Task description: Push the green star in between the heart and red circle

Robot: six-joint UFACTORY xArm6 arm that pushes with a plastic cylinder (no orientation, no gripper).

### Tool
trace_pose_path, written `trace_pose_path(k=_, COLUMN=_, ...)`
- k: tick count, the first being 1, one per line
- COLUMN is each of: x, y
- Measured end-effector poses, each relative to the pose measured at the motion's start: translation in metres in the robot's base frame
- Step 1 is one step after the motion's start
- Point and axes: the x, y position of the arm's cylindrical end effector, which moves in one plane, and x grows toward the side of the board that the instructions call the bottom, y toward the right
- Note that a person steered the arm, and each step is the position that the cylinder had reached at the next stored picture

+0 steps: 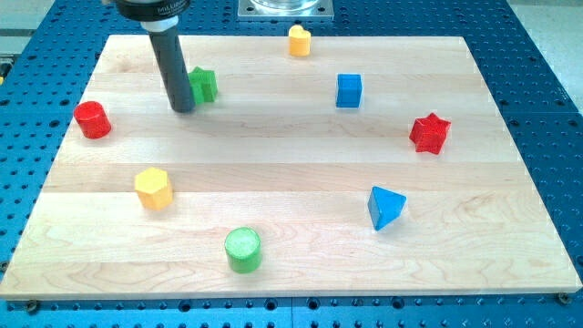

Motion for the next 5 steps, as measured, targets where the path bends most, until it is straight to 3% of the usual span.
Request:
trace_pose_path(k=1, x=-0.012, y=0.0)
trace_pose_path(k=3, x=0.01, y=0.02)
trace_pose_path(k=5, x=-0.024, y=0.036)
